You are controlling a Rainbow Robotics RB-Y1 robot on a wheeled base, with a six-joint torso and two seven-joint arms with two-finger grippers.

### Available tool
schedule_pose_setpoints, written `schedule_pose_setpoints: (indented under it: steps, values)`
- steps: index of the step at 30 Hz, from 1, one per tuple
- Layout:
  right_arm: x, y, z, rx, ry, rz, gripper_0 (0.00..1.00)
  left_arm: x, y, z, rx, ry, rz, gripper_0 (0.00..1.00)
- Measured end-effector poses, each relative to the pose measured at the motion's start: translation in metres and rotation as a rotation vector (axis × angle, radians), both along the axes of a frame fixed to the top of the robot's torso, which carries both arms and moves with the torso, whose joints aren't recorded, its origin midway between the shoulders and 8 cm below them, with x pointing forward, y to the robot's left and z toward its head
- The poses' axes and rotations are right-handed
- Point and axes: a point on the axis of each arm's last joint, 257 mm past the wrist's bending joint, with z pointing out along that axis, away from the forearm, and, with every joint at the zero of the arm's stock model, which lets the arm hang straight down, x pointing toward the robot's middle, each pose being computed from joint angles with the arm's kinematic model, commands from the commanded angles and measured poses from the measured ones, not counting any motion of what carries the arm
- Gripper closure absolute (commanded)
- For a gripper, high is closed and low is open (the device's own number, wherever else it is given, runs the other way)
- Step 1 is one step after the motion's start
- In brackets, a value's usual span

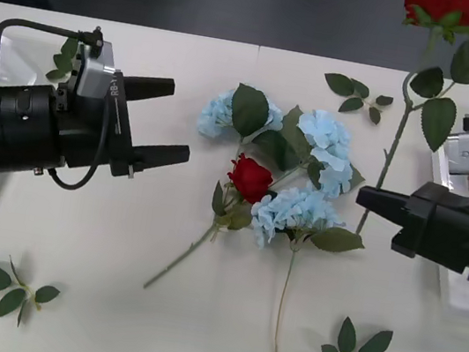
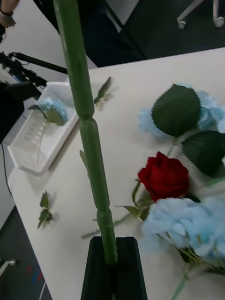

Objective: Put the red flowers into the right box and the blue flowers into the left box

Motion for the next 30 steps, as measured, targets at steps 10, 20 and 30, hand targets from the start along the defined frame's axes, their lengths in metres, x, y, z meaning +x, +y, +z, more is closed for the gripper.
schedule_pose_setpoints:
  steps: [10,20,30]
  values:
    - [0.028,-0.112,-0.024,-0.092,0.053,-0.205,1.00,0.015,0.006,-0.026,0.105,0.247,0.180,0.00]
    - [0.039,-0.231,-0.068,-0.228,0.138,-0.407,1.00,0.028,-0.002,-0.080,0.147,0.543,0.369,0.00]
    - [0.039,-0.325,-0.085,-0.266,0.190,-0.595,1.00,0.031,-0.009,-0.130,0.265,0.645,0.545,0.00]
